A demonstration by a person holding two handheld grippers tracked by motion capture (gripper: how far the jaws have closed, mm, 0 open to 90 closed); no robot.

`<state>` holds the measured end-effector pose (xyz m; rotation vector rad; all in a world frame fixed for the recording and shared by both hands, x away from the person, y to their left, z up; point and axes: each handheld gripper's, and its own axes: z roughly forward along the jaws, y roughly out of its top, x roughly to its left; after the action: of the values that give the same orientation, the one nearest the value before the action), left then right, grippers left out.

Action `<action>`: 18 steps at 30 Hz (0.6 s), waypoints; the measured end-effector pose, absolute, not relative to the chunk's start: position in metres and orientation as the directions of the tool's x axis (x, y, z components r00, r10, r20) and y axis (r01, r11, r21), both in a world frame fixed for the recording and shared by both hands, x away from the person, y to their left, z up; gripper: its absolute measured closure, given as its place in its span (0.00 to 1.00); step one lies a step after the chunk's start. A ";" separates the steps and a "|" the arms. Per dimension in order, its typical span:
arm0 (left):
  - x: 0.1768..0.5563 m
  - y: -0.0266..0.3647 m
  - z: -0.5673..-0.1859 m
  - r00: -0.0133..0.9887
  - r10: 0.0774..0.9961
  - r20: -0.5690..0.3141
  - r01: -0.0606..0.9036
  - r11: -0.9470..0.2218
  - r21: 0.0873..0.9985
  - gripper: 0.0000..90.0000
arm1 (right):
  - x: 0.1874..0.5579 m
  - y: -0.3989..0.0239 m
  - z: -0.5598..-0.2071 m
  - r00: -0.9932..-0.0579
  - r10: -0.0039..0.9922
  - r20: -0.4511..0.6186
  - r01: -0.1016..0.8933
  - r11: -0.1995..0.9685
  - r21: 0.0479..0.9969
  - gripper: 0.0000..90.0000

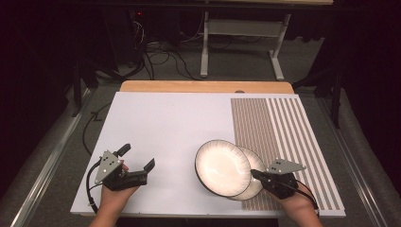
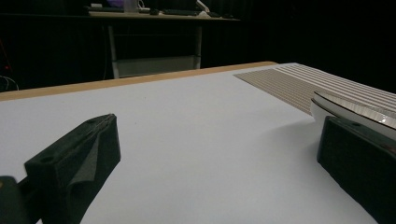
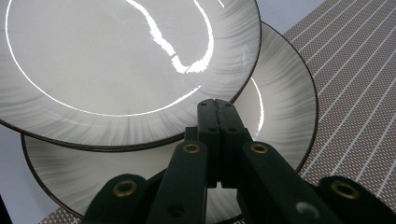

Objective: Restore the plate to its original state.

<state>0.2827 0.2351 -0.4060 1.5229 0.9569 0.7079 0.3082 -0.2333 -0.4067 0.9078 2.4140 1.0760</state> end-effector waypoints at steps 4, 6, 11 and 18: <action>0.283 0.236 -0.406 0.486 0.871 -0.075 0.187 -0.019 0.982 0.00 | 0.308 -0.233 -0.406 -0.738 0.672 -0.059 0.408 0.515 0.754 1.00; 0.283 0.236 -0.406 0.485 0.871 -0.075 0.188 -0.020 0.982 0.00 | 0.308 -0.233 -0.406 -0.739 0.671 -0.060 0.407 0.515 0.754 1.00; 0.283 0.236 -0.406 0.487 0.870 -0.075 0.188 -0.021 0.982 0.00 | 0.308 -0.233 -0.406 -0.739 0.671 -0.060 0.407 0.516 0.754 1.00; 0.283 0.236 -0.406 0.487 0.870 -0.076 0.187 -0.019 0.982 0.00 | 0.308 -0.233 -0.406 -0.737 0.673 -0.057 0.408 0.511 0.757 1.00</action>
<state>0.2825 0.2361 -0.4057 1.5204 0.9577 0.7046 0.3079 -0.2333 -0.4061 0.8999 2.4128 1.0747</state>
